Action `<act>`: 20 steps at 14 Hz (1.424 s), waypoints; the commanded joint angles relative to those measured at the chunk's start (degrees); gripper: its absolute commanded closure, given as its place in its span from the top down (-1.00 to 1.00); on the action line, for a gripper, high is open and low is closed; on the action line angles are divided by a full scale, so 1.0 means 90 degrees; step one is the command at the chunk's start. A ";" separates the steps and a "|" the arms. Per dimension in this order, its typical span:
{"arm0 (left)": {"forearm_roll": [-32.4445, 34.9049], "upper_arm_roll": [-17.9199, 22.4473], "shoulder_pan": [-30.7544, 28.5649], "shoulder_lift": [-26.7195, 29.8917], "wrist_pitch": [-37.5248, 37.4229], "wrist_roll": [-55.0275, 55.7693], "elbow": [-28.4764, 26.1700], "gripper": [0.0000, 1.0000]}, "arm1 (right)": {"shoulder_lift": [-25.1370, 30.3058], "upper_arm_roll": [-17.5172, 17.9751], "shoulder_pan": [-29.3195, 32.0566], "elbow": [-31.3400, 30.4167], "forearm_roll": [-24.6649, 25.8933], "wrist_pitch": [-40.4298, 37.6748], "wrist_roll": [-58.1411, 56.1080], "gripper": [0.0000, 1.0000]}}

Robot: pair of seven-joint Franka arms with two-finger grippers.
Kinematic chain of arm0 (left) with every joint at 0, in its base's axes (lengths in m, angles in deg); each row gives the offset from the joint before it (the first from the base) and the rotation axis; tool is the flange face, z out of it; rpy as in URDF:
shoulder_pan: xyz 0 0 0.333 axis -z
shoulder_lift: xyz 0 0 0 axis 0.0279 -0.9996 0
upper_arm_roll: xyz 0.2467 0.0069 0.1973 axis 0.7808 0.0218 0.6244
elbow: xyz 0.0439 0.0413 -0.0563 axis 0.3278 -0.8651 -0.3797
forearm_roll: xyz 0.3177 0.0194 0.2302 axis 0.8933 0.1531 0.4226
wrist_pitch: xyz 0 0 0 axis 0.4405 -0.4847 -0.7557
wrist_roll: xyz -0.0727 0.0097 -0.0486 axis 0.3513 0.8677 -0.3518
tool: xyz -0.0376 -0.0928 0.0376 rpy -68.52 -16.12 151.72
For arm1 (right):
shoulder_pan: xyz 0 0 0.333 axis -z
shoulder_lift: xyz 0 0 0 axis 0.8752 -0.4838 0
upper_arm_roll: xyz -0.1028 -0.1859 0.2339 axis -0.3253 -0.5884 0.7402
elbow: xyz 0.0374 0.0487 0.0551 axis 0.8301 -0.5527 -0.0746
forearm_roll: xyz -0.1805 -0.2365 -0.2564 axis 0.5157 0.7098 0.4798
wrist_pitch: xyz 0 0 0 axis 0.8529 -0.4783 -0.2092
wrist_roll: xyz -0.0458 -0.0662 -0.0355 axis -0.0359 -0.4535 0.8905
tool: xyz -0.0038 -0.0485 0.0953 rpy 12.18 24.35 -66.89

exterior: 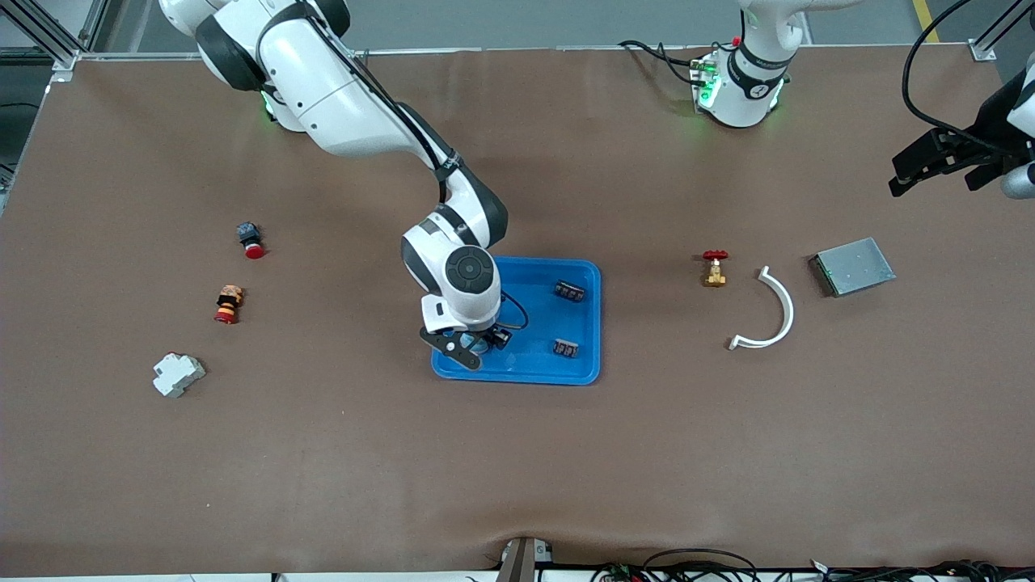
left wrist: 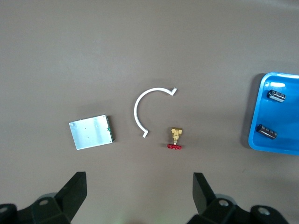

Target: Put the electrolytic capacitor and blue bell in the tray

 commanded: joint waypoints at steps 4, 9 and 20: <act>-0.0152 -0.0005 -0.0046 0.0385 0.0166 0.0086 -0.0357 1.00 | -0.0198 0.0016 0.0086 0.0222 0.0069 0.0152 0.0023 -0.63; -0.0152 0.0005 -0.0046 0.0288 0.0118 0.0086 -0.0347 1.00 | -0.0169 0.0016 0.0047 0.0212 0.0108 0.0103 -0.0035 1.00; -0.0142 0.0005 -0.0046 0.0249 0.0118 0.0067 -0.0308 1.00 | 0.0134 0.0191 0.0212 0.0690 0.0001 -0.0903 -0.0387 1.00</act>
